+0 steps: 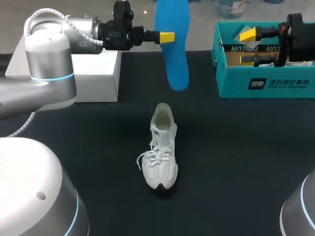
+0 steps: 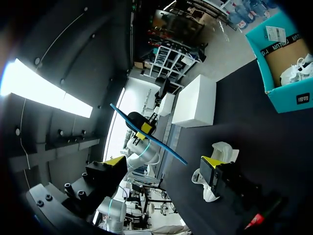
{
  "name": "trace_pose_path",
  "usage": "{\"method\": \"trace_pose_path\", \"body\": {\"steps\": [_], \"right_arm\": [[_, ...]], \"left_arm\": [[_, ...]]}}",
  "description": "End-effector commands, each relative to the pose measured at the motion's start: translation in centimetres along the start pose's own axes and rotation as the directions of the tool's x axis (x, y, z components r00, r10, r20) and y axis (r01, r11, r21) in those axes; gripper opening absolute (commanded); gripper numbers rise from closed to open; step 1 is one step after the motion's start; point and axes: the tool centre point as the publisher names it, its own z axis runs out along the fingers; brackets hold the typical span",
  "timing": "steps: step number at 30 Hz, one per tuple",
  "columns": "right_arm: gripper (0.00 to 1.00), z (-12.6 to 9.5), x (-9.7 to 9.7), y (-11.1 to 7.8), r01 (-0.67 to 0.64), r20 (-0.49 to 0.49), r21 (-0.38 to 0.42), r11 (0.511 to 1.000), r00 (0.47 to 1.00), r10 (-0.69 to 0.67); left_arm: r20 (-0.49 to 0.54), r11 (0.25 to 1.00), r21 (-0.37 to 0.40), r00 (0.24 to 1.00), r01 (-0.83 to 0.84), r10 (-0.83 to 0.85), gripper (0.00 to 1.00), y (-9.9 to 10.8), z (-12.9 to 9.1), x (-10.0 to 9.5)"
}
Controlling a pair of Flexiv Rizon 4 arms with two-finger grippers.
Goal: Take the shoe out of the shoebox, open the shoe tongue, remove and reinsert the insole, then place the shoe into the shoebox
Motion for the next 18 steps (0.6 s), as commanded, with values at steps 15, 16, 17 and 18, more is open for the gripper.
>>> {"method": "trace_pose_path", "body": {"steps": [15,16,17,18], "right_arm": [[1.0,0.05,0.03,-0.05,-0.002,0.003,-0.001,1.0,1.0,0.002],[1.0,0.05,0.03,-0.05,-0.002,0.003,-0.001,1.0,1.0,0.002],[1.0,0.05,0.03,-0.05,-0.002,0.003,-0.001,1.0,1.0,0.002],[1.0,0.05,0.03,-0.05,-0.002,0.003,-0.001,1.0,1.0,0.002]], "left_arm": [[-0.047,0.189,0.091,0.193,0.978,-0.98,0.0,0.19,0.13,-0.4],[-0.033,0.184,0.095,0.187,0.978,-0.982,0.0,0.23,0.15,-0.45],[-0.02,0.195,0.097,0.198,0.976,-0.98,0.0,0.36,0.19,-0.59],[-0.02,0.192,0.099,0.195,0.976,-0.981,0.0,0.43,0.25,-0.73]]}}
